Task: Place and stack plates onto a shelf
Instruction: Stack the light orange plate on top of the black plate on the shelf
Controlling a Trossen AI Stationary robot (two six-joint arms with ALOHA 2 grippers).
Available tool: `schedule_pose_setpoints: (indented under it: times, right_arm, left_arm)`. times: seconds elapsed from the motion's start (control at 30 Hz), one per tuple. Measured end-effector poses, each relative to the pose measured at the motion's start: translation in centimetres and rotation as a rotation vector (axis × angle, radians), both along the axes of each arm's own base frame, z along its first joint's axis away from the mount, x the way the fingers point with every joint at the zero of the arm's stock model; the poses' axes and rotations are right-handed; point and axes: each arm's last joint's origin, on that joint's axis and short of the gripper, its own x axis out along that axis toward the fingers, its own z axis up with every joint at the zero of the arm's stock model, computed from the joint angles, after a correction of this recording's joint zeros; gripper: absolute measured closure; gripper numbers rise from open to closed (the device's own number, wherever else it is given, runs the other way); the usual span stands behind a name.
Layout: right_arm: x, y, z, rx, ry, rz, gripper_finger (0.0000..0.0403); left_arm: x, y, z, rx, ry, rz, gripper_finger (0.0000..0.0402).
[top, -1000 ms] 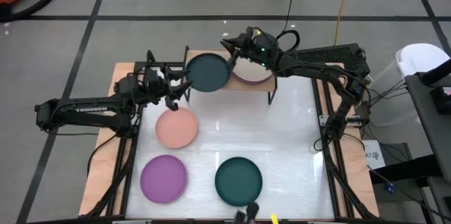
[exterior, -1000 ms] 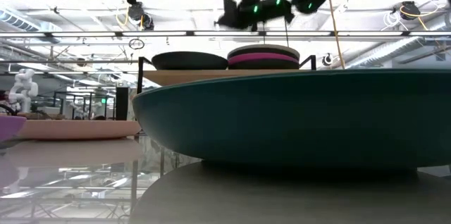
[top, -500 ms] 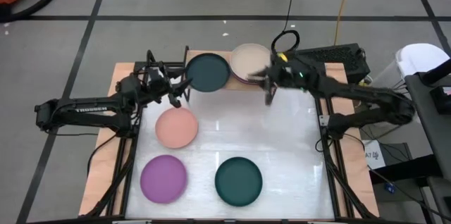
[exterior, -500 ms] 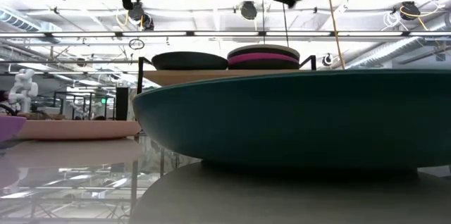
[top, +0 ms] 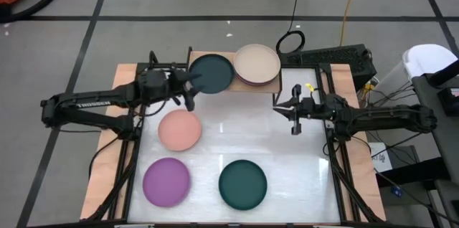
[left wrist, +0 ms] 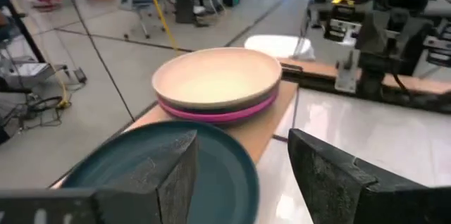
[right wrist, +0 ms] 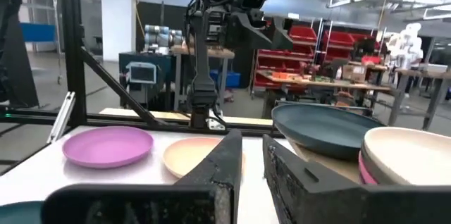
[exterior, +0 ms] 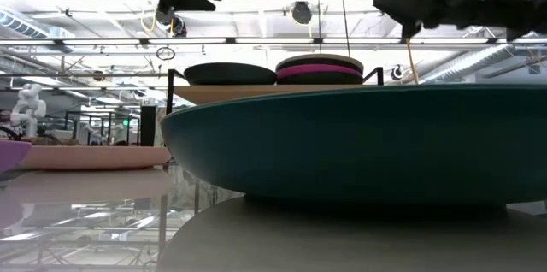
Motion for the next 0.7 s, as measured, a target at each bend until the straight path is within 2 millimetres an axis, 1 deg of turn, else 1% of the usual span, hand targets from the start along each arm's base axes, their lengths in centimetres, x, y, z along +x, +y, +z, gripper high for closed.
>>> schedule_pose_setpoints:
  times: [0.07,0.17,0.23,0.33,0.47,0.6,0.7]
  right_arm:
    - [-0.3,0.1,-0.7,0.005,-0.006,0.006,0.0358]
    - [-0.6,0.3,-1.8,0.017,0.023,0.012,0.0358]
    - [-0.7,0.3,-2.0,0.016,0.018,0.011,0.0358]
    - [-0.7,0.3,-1.7,0.010,-0.012,0.011,0.0358]
    - [-0.7,0.3,-1.7,0.005,-0.010,0.011,0.0358]
    - [-0.8,0.3,-1.4,0.002,-0.037,0.012,0.0358]
    - [-0.7,0.4,-1.9,0.024,0.005,0.022,0.0358]
  left_arm:
    - [0.8,-0.2,-0.2,-0.003,0.048,-0.017,0.0179]
    - [2.2,-0.5,-1.6,-0.022,0.133,-0.041,0.0179]
    - [2.8,-0.7,-2.3,-0.036,0.166,-0.051,0.0179]
    - [3.5,-0.9,-3.2,-0.060,0.203,-0.057,0.0179]
    - [3.9,-1.4,-4.4,-0.108,0.269,-0.073,0.0179]
    - [3.8,-2.7,-5.7,-0.149,0.393,-0.113,0.0179]
    - [3.4,-3.9,-6.7,-0.207,0.487,-0.120,0.0179]
